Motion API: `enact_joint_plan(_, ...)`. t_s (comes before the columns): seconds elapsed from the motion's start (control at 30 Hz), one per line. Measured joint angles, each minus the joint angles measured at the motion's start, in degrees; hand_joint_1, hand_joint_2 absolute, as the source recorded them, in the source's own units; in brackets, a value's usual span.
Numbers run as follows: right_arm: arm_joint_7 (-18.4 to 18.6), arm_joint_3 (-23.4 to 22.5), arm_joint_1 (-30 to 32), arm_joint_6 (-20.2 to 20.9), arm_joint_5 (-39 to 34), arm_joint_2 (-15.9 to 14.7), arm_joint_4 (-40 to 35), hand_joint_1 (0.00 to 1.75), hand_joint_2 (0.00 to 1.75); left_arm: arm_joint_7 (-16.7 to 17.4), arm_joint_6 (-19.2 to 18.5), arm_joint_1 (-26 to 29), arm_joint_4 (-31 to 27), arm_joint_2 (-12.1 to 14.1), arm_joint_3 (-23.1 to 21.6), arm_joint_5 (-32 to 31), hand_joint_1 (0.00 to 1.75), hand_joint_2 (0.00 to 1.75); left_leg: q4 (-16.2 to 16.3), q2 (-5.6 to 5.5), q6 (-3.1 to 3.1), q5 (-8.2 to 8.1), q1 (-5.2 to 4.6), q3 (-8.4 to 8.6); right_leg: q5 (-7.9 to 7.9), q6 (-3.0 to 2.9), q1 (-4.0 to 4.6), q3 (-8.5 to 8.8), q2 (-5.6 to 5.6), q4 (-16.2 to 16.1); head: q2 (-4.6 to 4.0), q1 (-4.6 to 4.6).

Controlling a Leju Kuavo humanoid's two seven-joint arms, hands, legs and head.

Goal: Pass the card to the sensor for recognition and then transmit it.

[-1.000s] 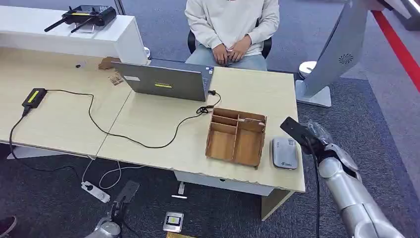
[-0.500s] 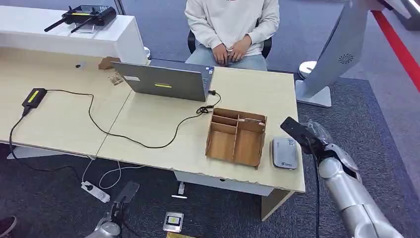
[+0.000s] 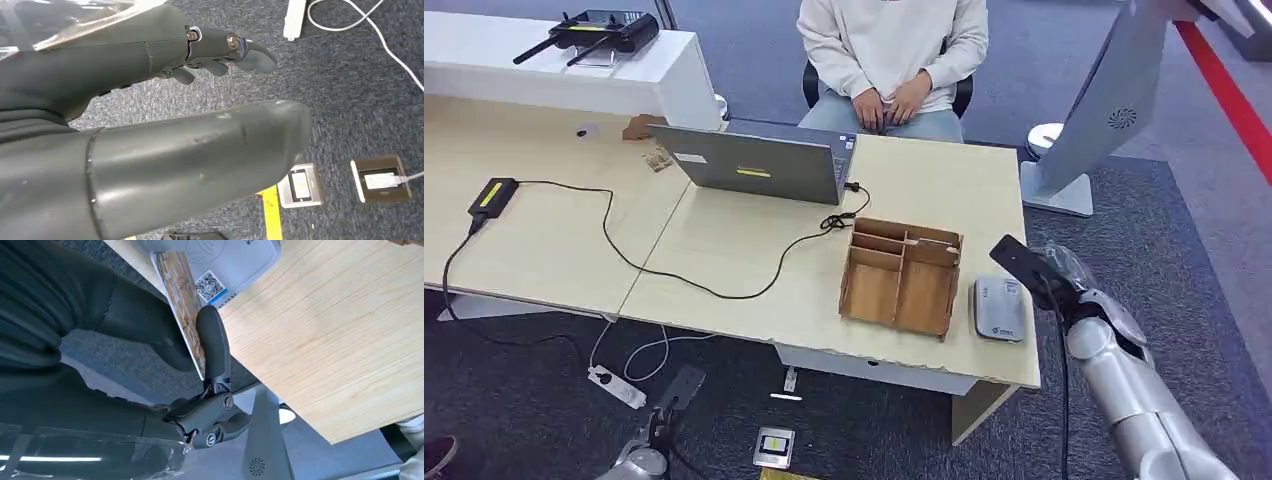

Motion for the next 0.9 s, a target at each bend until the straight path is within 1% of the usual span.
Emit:
enact_joint_plan(0.63, 0.0, 0.0, 0.0, 0.0, 0.0, 0.0, 0.0, 1.75, 1.75, 0.0, 0.0, 0.0, 0.1, 0.0, 0.0, 0.0, 0.0, 0.0, 0.0, 0.0, 0.0, 0.0, 0.0, 0.0, 0.0, 0.0, 0.0, 0.0, 0.0, 0.0, 0.0, -0.02)
enact_joint_plan(0.67, -0.1, 0.0, 0.0, 0.5, 0.0, 0.0, 0.0, 1.75, 1.75, -0.1, 0.1, 0.0, 0.2, 0.0, 0.0, 0.0, 0.0, 0.0, 0.0, 0.0, 0.0, 0.0, 0.0, -0.01, 0.0, 0.0, 0.0, 0.0, 0.0, 0.0, 0.0, -0.02)
enact_joint_plan(0.7, -0.5, 0.0, 0.0, 2.2, 0.1, 0.3, -0.1, 1.75, 1.75, -0.7, 0.5, 0.0, 0.2, 0.0, 0.0, 0.1, 0.0, 0.0, 0.0, 0.0, 0.0, 0.0, 0.01, 0.0, 0.0, 0.0, 0.01, 0.02, 0.0, 0.0, 0.0, -0.02)
enact_joint_plan(0.73, 0.1, 0.0, 0.2, 4.5, 0.4, 0.7, -0.6, 1.75, 1.75, -1.1, 1.1, -0.1, 0.2, -0.2, 0.0, 0.0, 0.0, 0.0, 0.0, 0.01, 0.0, 0.0, 0.02, 0.0, 0.0, 0.0, 0.02, 0.02, 0.0, 0.0, 0.0, 0.02)
enact_joint_plan(0.77, 1.8, 0.2, 0.8, 6.1, 0.7, 1.5, -1.6, 1.75, 1.75, -1.2, 1.7, -0.3, 0.2, -0.4, 0.0, -0.1, 0.0, 0.0, 0.0, 0.0, 0.0, 0.0, 0.02, 0.01, 0.0, 0.0, 0.02, 0.02, 0.0, 0.0, 0.0, -0.02)
enact_joint_plan(0.83, 3.6, 0.4, 1.8, 7.0, 0.8, 2.5, -3.2, 1.75, 1.75, -1.2, 2.1, -0.8, 0.2, -0.8, 0.1, -0.4, 0.0, 0.0, 0.0, 0.0, 0.0, 0.0, 0.02, 0.0, 0.0, 0.0, 0.02, 0.0, 0.01, 0.0, 0.0, -0.02)
enact_joint_plan(0.9, 4.5, 0.8, 2.5, 7.5, 0.7, 3.6, -4.6, 1.75, 1.75, -1.2, 2.1, -1.2, 0.2, -1.3, 0.1, -0.7, 0.0, 0.0, 0.0, -0.01, 0.0, 0.0, 0.03, -0.01, 0.0, -0.01, 0.02, 0.01, -0.02, 0.0, 0.0, -0.02)
